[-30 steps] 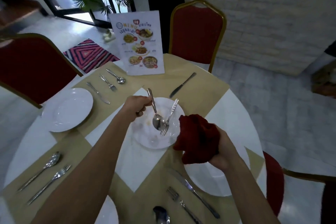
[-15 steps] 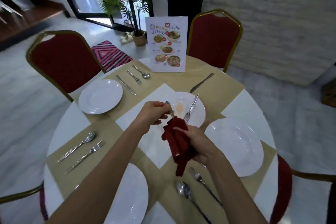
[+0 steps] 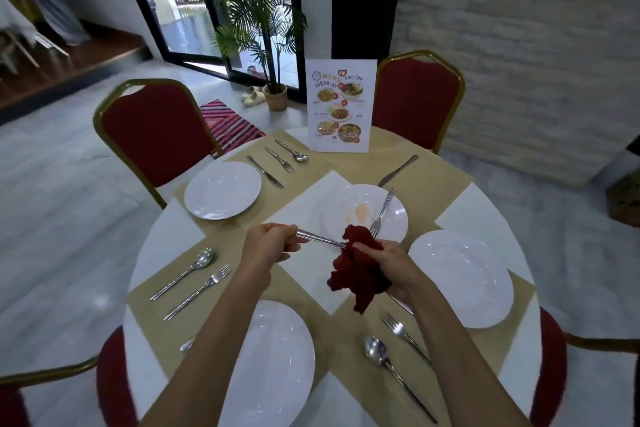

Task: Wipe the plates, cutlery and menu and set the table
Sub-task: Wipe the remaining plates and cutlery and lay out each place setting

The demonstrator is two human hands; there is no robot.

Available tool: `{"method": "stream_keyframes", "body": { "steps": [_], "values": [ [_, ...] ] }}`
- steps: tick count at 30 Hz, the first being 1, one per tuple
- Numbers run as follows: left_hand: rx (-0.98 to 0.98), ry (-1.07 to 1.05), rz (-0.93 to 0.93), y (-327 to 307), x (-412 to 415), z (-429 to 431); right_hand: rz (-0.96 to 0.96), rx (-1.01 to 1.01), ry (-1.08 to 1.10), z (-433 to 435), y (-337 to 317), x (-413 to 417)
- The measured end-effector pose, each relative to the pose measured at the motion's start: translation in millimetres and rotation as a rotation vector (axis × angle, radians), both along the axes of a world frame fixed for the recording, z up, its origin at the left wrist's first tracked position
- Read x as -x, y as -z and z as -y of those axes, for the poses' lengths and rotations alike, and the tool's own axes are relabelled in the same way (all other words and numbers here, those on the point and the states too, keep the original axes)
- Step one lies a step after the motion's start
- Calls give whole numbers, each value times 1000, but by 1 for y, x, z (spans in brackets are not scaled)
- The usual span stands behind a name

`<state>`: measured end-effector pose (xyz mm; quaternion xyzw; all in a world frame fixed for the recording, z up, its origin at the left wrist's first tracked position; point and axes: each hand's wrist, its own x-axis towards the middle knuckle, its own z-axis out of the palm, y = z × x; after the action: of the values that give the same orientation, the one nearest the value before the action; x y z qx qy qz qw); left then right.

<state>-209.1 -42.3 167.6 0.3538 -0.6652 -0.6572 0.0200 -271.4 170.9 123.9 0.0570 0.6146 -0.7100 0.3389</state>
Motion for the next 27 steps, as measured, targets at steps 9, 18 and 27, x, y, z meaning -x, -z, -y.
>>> {"method": "stream_keyframes", "body": {
  "steps": [9, 18, 27],
  "values": [
    [36, 251, 110, 8, -57, -42, 368, 94, 544, 55, 12, -11],
    [140, 362, 74, 16, -64, -47, 238, 11, 408, 89, 0, -43],
    [76, 352, 33, -5, -70, -47, 157, 14, 533, 80, -46, -27]
  ]
}}
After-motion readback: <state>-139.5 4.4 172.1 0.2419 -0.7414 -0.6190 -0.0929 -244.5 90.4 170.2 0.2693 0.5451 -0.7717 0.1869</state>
